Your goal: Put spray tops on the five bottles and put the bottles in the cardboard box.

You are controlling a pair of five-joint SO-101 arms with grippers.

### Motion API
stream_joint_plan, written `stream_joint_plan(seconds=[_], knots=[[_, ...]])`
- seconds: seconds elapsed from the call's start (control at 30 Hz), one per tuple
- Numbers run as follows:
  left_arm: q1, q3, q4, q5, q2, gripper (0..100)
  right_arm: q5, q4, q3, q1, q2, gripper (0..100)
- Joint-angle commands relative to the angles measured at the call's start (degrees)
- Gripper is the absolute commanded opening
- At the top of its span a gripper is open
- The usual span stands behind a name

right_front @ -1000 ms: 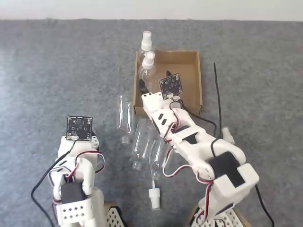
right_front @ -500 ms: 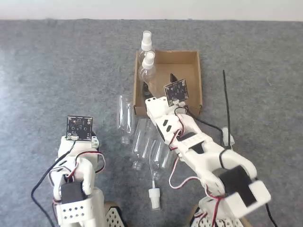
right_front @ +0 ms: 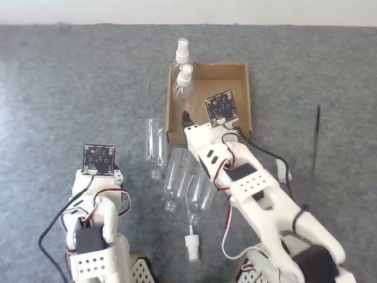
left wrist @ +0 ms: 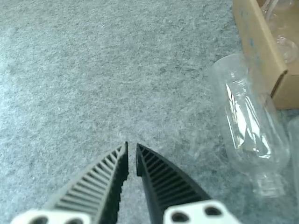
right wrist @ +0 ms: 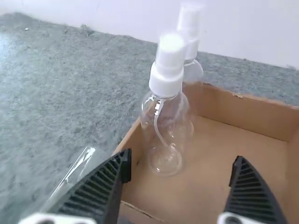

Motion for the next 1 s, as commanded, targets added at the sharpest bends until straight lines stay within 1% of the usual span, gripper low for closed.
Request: stream_joint_plan(seconds=[0.0,0.4,0.5,0.57,0.63,0.8,0.97], knots=[[0.2,-0.4,-1.1,-0.5,-0.9,3,0.2,6.7,-0.5,-0.1,-7.3,29.2],[0.2,-0.4,-1.1,-0.6,-0.9,3,0.3,26.2,-0.6,-0.1,-20.4,29.1],[0.2,-0.4,-1.1,-0.6,-0.9,3,0.3,30.4,-0.8,-0.3,-23.2,23.6],[0.2,-0.4,-1.1,-0.6,-0.9,3,0.3,32.0,-0.8,-0.5,-24.8,18.4],[0.2,-0.4,-1.1,-0.6,-0.9,3,0.3,33.3,-0.8,-0.6,-26.1,15.5],[0.2,-0.4,-1.1,-0.6,-0.9,3,0.5,39.3,-2.0,-1.3,-27.5,15.1],[0.2,-0.4,-1.2,-0.6,-0.9,3,0.1,50.9,-7.6,-4.0,-27.2,15.1]])
